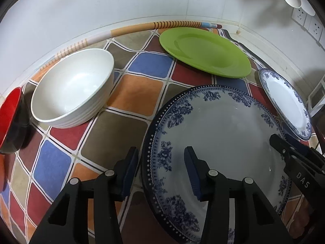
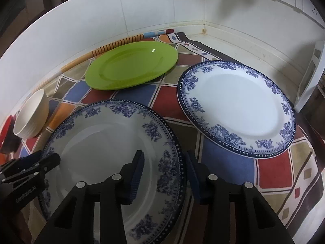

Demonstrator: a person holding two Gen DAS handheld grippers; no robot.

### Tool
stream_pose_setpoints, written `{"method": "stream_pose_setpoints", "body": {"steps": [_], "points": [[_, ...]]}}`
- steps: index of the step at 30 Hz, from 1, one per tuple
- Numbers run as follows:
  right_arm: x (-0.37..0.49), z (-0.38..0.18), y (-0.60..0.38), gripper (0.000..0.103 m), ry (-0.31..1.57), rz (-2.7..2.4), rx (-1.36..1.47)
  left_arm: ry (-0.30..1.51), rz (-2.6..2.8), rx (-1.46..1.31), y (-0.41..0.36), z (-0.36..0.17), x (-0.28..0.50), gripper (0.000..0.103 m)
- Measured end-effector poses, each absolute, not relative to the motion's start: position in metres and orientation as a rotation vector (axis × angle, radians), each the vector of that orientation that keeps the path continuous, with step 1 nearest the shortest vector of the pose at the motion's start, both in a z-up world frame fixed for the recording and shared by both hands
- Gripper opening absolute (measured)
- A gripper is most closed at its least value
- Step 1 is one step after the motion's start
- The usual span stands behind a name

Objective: Organize plates and bowls
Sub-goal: 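Close both grippers on the plate rim and lift it, then carry the blue-floral plate toward the pink bowl with both grippers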

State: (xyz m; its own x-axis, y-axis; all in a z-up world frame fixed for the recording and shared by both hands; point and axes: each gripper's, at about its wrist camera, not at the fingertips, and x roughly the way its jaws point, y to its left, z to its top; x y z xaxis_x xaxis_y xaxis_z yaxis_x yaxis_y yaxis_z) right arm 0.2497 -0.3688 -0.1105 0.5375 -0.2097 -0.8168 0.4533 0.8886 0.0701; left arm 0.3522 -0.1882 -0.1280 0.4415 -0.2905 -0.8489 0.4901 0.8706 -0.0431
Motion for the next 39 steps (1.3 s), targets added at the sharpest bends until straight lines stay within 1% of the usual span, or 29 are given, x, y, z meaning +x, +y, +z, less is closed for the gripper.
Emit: {"method": "stream_pose_setpoints", "body": {"steps": [2, 8, 19, 31, 39], "points": [[0.251, -0.112, -0.370, 0.040, 0.929, -0.401, 0.293, 1.009, -0.495, 0.216, -0.190, -0.128, 0.353, 0.043], [0.251, -0.114, -0.371, 0.037, 0.936, -0.404, 0.303, 1.013, -0.483, 0.206, -0.189, -0.127, 0.352, 0.040], [0.246, -0.100, -0.366, 0.037, 0.920, -0.392, 0.288, 0.994, -0.449, 0.163, -0.167, -0.110, 0.341, 0.040], [0.234, -0.070, -0.333, 0.037, 0.874, -0.322, 0.250, 0.947, -0.365, 0.100, -0.114, -0.081, 0.313, 0.040], [0.226, -0.054, -0.296, 0.037, 0.852, -0.249, 0.208, 0.916, -0.287, 0.050, -0.065, -0.068, 0.291, 0.040]]}}
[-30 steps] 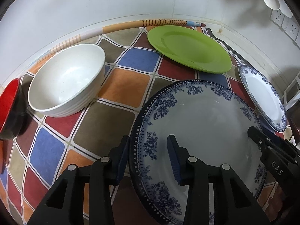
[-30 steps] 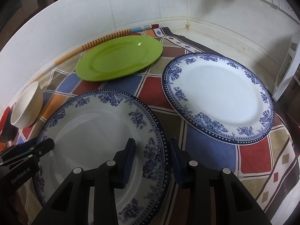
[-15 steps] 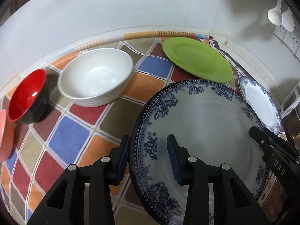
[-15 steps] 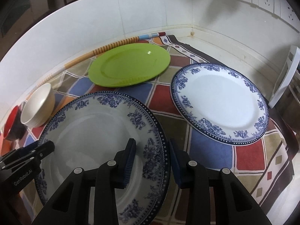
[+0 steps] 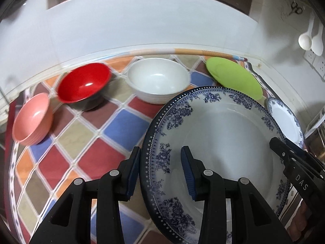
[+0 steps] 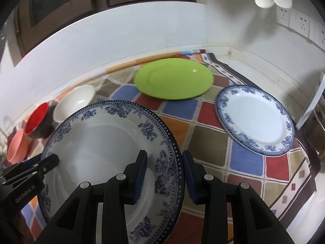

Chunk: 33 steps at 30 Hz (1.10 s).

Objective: Organize plates and bowls
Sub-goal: 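Carry the blue-floral plate toward the pink bowl with both grippers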

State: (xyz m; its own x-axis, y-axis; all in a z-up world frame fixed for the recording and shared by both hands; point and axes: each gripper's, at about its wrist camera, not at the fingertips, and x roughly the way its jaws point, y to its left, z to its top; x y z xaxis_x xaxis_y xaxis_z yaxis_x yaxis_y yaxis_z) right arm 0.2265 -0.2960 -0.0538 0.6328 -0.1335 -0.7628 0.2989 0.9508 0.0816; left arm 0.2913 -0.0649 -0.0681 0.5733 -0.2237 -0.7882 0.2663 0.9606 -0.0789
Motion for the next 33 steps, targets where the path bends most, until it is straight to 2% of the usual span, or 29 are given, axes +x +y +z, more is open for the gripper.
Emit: {"method": "stream_pose_setpoints", "body": {"steps": [18, 33], "points": [[0.217, -0.048, -0.186, 0.037, 0.856, -0.039, 0.122, 0.916, -0.083, -0.034, 0.055, -0.071, 0.253, 0.040], [0.222, -0.062, -0.113, 0.037, 0.911, 0.076, 0.060, 0.969, 0.021, -0.073, 0.117, -0.096, 0.240, 0.040]]}}
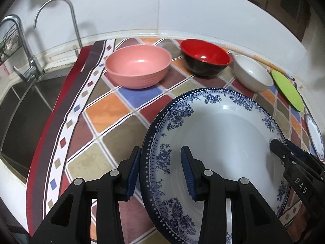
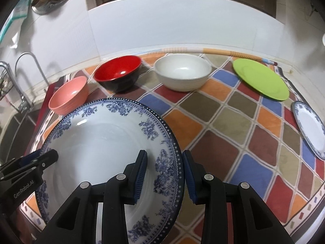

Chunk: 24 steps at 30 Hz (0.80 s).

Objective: Organize plates and bowls
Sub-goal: 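Carry the blue-floral plate toward the pink bowl with both grippers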

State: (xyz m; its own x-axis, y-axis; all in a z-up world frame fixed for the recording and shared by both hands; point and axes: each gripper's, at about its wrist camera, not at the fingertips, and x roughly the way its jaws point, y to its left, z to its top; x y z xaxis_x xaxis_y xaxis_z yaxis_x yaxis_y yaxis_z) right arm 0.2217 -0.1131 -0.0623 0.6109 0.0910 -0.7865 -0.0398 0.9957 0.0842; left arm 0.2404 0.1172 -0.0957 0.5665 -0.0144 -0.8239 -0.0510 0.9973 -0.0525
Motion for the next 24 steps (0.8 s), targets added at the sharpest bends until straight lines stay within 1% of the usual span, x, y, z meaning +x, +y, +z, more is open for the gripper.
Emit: {"method": "stream_pose_setpoints", "body": {"steps": [13, 24], "points": [[0.229, -0.088, -0.080, 0.037, 0.983, 0.117, 0.034, 1.032, 0.060, -0.078, 0.139, -0.121, 0.244, 0.040], [0.231, -0.101, -0.075, 0.037, 1.013, 0.117, 0.036, 1.056, 0.057, -0.070, 0.141, -0.129, 0.246, 0.040]]}}
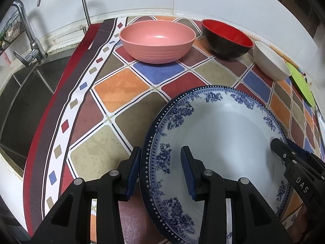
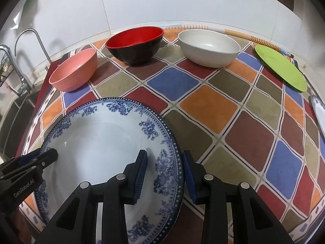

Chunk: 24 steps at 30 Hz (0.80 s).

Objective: Organize plates and bowls
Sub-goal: 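Carry the blue-floral plate toward the pink bowl with both grippers, then lower the blue-floral plate onto the cloth and open both grippers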

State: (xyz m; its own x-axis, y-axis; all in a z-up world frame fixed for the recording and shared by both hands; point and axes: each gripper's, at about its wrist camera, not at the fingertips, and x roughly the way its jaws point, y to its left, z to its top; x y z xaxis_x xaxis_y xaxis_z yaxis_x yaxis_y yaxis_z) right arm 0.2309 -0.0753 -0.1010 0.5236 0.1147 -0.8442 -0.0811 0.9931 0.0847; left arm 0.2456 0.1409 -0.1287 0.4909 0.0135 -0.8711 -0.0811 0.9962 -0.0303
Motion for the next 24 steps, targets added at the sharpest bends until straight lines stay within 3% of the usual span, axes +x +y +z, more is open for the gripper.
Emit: {"method": "stream_pose_setpoints", "body": {"steps": [9, 12, 16, 19, 24], "points": [[0.232, -0.103, -0.076, 0.037, 1.022, 0.117, 0.046, 1.059, 0.053, -0.064, 0.140, -0.130, 0.246, 0.040], [0.232, -0.104, -0.076, 0.038, 1.023, 0.117, 0.046, 1.052, 0.054, -0.067, 0.140, -0.129, 0.245, 0.044], [0.231, -0.103, -0.076, 0.038, 1.014, 0.111, 0.042, 0.998, 0.067, -0.039, 0.136, -0.118, 0.243, 0.061], [0.230, -0.098, -0.081, 0.051, 0.997, 0.100, 0.053, 0.946, 0.057, -0.015, 0.127, -0.103, 0.243, 0.068], [0.228, -0.081, -0.096, 0.061, 0.946, 0.063, 0.063, 0.891, -0.006, 0.008, 0.106, -0.083, 0.248, 0.076]]}}
